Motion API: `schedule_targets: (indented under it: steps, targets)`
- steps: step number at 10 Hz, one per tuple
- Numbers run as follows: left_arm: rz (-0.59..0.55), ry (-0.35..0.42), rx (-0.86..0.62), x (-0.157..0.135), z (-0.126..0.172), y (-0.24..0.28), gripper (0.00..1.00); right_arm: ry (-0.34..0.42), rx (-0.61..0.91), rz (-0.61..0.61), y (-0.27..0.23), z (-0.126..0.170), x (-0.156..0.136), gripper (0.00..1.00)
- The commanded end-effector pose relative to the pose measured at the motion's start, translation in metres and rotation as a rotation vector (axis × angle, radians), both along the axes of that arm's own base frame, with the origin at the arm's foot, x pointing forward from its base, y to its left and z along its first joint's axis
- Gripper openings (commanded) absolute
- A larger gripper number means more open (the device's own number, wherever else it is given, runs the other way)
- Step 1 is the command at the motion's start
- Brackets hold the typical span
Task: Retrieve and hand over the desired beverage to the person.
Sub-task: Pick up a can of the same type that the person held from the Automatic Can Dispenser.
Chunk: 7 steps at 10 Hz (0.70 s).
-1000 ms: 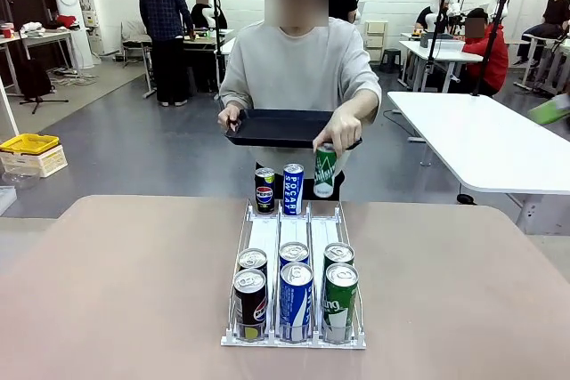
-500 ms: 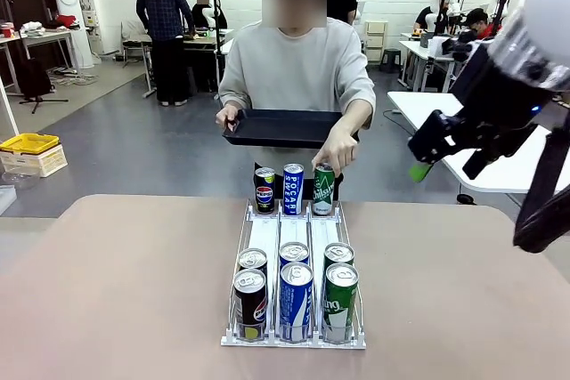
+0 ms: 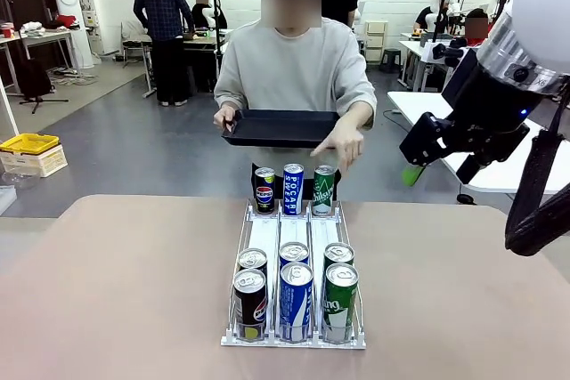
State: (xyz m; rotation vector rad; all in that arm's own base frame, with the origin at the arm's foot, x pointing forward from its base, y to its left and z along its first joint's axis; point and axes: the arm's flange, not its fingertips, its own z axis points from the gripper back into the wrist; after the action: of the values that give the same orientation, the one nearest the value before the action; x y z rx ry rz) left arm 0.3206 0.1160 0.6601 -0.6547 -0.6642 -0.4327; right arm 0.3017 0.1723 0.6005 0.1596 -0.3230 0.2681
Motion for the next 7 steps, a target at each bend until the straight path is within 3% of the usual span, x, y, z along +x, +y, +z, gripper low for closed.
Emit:
schedule_targets:
  steps: [1,4,7]
  targets:
    - [-0.009,-0.012,-0.011,0.000,0.001,0.001,1.00,-0.014,-0.019,0.010,-0.002,0.000,0.000,1.00]
    - [-0.009,-0.012,-0.011,0.000,0.001,0.001,1.00,-0.001,0.002,0.000,-0.001,0.001,0.000,1.00]
    - [-0.009,-0.012,-0.011,0.000,0.001,0.001,1.00,0.099,-0.135,-0.138,0.068,-0.040,-0.001,1.00]
